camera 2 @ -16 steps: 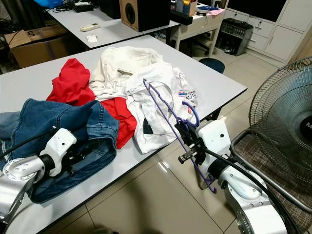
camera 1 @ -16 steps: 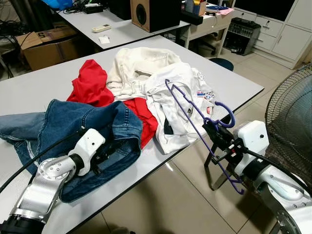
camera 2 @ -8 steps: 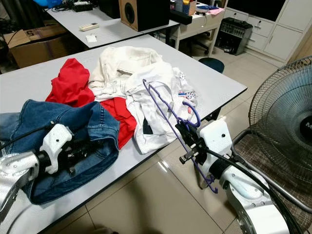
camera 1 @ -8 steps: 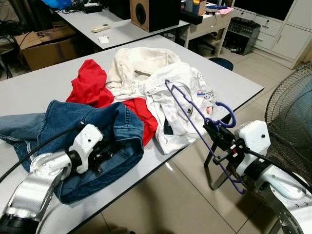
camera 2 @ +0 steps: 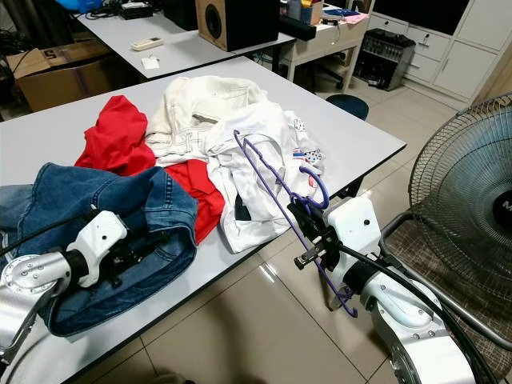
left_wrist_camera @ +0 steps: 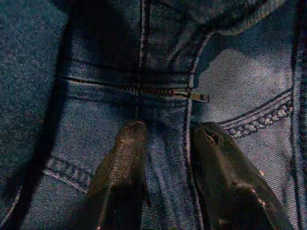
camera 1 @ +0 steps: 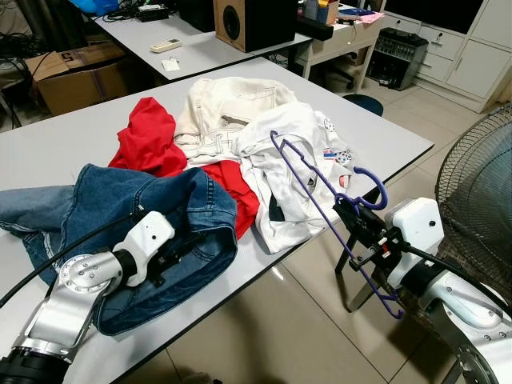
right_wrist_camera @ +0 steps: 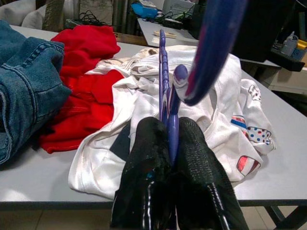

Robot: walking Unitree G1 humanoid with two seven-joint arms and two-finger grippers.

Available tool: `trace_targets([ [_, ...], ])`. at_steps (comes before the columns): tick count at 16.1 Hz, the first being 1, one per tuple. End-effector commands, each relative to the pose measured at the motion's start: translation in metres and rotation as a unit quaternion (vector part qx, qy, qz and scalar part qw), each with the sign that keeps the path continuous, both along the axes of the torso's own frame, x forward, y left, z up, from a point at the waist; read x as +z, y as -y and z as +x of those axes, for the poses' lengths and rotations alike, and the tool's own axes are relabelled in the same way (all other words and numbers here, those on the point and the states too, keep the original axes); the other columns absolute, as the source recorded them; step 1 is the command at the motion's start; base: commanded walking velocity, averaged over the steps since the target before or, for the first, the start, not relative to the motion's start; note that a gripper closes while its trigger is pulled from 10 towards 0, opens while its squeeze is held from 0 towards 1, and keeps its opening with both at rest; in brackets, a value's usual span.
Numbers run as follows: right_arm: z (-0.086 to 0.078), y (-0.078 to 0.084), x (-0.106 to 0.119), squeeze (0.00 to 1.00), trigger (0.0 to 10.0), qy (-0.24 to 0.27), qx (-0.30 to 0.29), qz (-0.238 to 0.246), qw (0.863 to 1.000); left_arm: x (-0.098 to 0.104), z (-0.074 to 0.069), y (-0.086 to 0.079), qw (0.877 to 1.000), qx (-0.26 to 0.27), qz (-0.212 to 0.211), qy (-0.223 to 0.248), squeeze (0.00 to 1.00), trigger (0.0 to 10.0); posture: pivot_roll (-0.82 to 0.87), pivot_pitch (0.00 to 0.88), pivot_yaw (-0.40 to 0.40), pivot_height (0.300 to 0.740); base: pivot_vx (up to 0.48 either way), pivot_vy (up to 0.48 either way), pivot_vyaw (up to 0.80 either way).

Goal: Hang hanger

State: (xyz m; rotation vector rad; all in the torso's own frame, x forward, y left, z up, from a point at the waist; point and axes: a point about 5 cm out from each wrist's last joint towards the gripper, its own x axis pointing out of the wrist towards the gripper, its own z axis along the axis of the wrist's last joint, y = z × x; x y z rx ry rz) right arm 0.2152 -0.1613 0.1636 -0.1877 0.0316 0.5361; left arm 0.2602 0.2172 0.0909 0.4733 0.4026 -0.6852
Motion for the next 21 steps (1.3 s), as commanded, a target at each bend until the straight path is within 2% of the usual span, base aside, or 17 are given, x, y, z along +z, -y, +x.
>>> trace_targets([
  [1, -0.003, 0.000, 0.007, 0.00, 10.0, 0.014, 0.005, -0.003, 1.000, 0.000, 0.003, -0.003, 1.000, 0.007, 0.015, 0.004, 0.00, 10.0, -0.04, 0.000, 0.019, 0.740, 0.000, 0.000, 0.00],
  [2, -0.003, 0.000, 0.007, 0.00, 10.0, 0.014, 0.005, -0.002, 1.000, -0.001, 0.004, -0.004, 1.000, 0.010, 0.022, 0.005, 0.00, 8.3, -0.04, 0.000, 0.016, 0.740, 0.000, 0.000, 0.00],
  [4, -0.002, -0.001, 0.008, 0.00, 10.0, 0.015, 0.005, -0.001, 1.000, -0.003, 0.007, -0.012, 0.997, 0.027, 0.065, 0.016, 0.00, 1.3, -0.04, 0.000, 0.014, 0.740, 0.000, 0.000, 0.00],
  [5, -0.001, -0.001, 0.008, 0.00, 10.0, 0.016, 0.005, -0.001, 1.000, -0.002, 0.008, -0.014, 0.997, 0.034, 0.067, 0.021, 0.00, 0.0, -0.04, 0.000, 0.012, 0.740, 0.000, 0.000, 0.00],
  [8, -0.001, -0.001, 0.008, 0.00, 10.0, 0.016, 0.006, 0.000, 1.000, 0.004, 0.012, -0.015, 0.996, 0.048, 0.059, 0.039, 0.00, 0.0, -0.04, 0.000, 0.009, 0.740, 0.000, 0.000, 0.00],
  [13, 0.001, -0.002, 0.008, 0.00, 10.0, 0.017, 0.006, 0.000, 1.000, 0.008, 0.014, -0.014, 0.997, 0.053, 0.044, 0.041, 0.00, 0.0, -0.04, 0.000, 0.012, 0.740, 0.000, 0.000, 0.00],
  [21, 0.002, -0.001, 0.009, 0.00, 10.0, 0.020, 0.006, 0.001, 1.000, 0.034, 0.011, -0.032, 0.995, 0.045, 0.065, 0.058, 0.00, 0.0, -0.03, 0.000, 0.004, 0.740, 0.000, 0.000, 0.00],
])
